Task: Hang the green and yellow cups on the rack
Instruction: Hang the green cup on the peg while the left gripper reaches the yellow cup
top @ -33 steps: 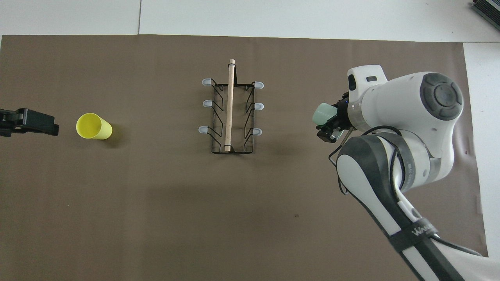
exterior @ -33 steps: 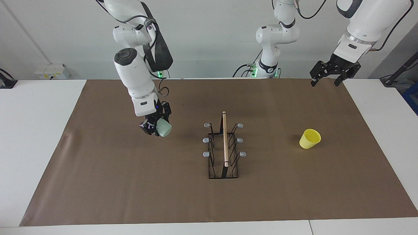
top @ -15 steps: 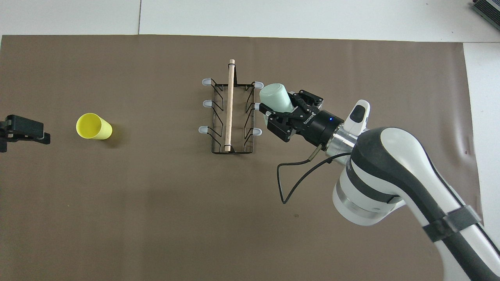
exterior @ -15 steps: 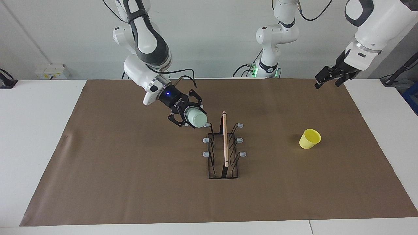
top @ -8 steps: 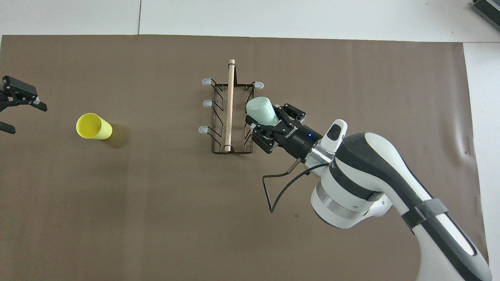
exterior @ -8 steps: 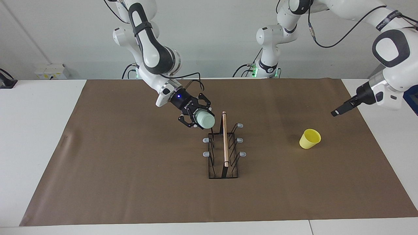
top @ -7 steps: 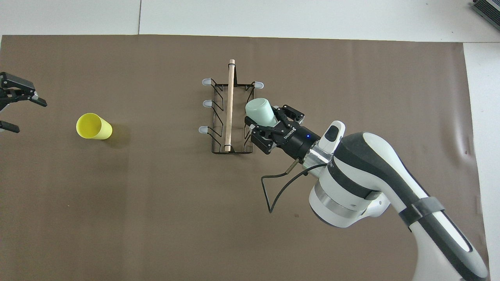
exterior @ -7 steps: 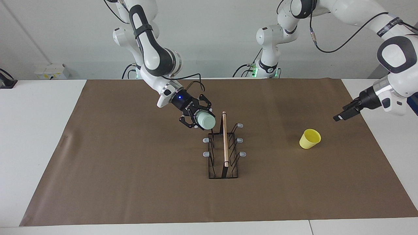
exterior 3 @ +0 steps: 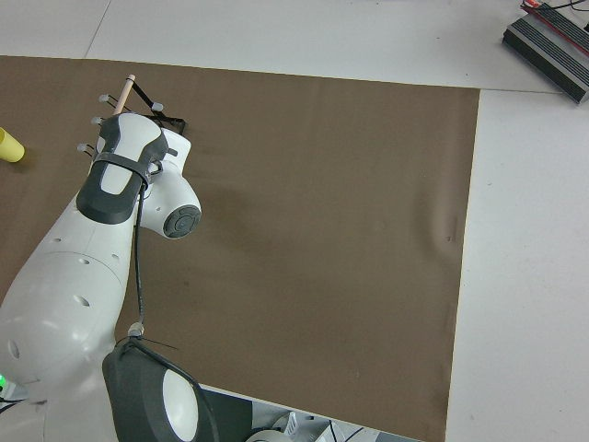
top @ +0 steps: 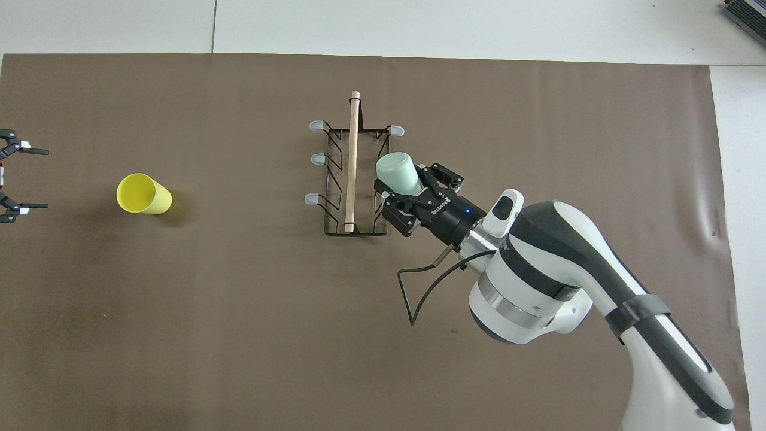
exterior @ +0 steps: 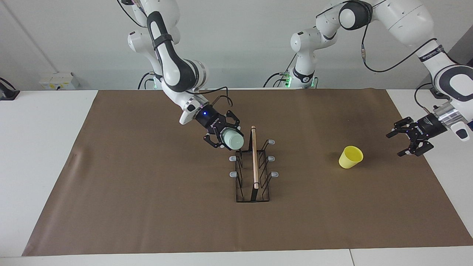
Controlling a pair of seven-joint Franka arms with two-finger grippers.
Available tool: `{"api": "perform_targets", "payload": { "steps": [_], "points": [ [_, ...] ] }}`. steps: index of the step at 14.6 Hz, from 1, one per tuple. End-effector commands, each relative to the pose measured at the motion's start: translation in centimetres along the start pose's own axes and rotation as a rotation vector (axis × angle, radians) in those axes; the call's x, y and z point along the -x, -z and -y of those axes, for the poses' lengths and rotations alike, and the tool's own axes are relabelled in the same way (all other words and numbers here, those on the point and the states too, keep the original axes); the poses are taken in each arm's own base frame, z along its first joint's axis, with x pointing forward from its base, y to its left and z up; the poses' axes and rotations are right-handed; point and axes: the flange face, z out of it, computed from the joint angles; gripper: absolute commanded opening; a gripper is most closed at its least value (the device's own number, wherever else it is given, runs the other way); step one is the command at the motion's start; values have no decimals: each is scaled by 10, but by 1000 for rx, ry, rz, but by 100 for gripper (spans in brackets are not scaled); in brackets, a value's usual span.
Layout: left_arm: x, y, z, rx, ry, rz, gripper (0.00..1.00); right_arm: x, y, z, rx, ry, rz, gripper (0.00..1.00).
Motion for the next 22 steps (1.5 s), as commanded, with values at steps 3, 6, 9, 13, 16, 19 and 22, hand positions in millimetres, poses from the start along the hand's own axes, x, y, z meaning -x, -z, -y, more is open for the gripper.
{"api": "perform_targets", "payload": {
  "steps": [3, 6, 9, 13, 16, 19, 22],
  "points": [
    [-11, -26, 79, 235, 426, 109, 100, 10, -11, 10, 9, -5, 2, 0],
    [-13, -53, 100, 285, 505, 107, 100, 24, -15, 5, 17, 35, 19, 0],
    [1, -81, 114, 275, 434, 127, 100, 51, -27, -12, -1, 88, 21, 0],
    [1, -103, 134, 351, 478, 137, 100, 81, -40, -28, 12, 95, -16, 0],
    [10, -118, 139, 401, 500, 182, 100, 84, -37, -32, 30, 93, 3, 10],
    [11, -131, 140, 451, 492, 216, 100, 83, -35, -36, 48, 92, 20, 100],
    [10, -146, 143, 493, 505, 244, 100, 74, -28, -25, 104, 59, 89, 100]
  ]
}}
